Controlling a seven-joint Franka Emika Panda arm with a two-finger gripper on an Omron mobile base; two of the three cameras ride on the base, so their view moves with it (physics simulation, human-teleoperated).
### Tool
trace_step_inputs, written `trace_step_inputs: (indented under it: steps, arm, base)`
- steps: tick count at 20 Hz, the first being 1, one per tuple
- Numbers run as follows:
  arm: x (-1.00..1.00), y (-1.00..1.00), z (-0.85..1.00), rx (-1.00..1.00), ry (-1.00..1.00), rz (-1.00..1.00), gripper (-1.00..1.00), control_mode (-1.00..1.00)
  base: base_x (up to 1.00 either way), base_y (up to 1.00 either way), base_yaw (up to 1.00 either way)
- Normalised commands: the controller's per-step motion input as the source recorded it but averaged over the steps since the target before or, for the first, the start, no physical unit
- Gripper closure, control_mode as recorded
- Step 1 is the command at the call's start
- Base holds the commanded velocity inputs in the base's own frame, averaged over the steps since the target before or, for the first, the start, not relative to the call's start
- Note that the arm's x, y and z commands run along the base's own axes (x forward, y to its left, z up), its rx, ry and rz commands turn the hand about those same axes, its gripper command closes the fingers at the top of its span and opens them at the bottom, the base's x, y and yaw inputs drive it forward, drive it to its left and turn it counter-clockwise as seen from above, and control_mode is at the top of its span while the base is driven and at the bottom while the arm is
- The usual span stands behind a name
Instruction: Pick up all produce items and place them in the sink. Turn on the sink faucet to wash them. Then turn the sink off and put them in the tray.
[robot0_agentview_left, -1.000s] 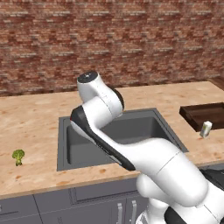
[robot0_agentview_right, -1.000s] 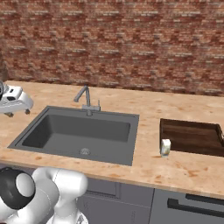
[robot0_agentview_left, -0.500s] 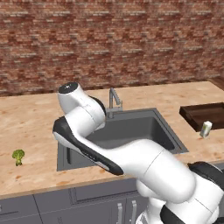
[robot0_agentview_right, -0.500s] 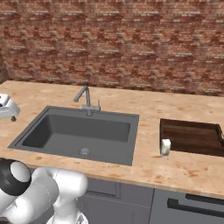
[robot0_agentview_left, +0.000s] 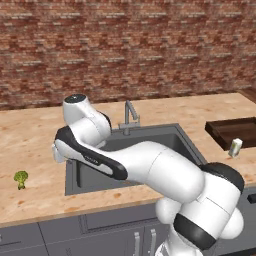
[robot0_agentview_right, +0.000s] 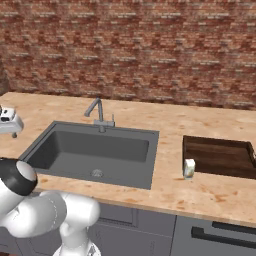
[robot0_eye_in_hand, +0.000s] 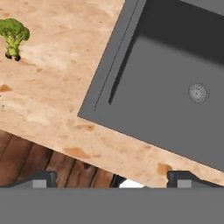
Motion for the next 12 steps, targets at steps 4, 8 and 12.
trace_step_inputs:
  steps: [4, 8, 12]
  arm:
    - [0.39, 0.48, -0.27, 0.07, 0.07, 0.13, -1.00, -1.00]
    - [0.11, 0.68, -0.35, 0.00, 0.02, 0.12, -1.00, -1.00]
    - [-0.03, 0.59, -0.32, 0.00, 0.03, 0.17, -1.00, -1.00]
  base:
    - [0.00, 0.00, 0.00]
    - [0.00, 0.00, 0.00]
    - [0.00, 0.00, 0.00]
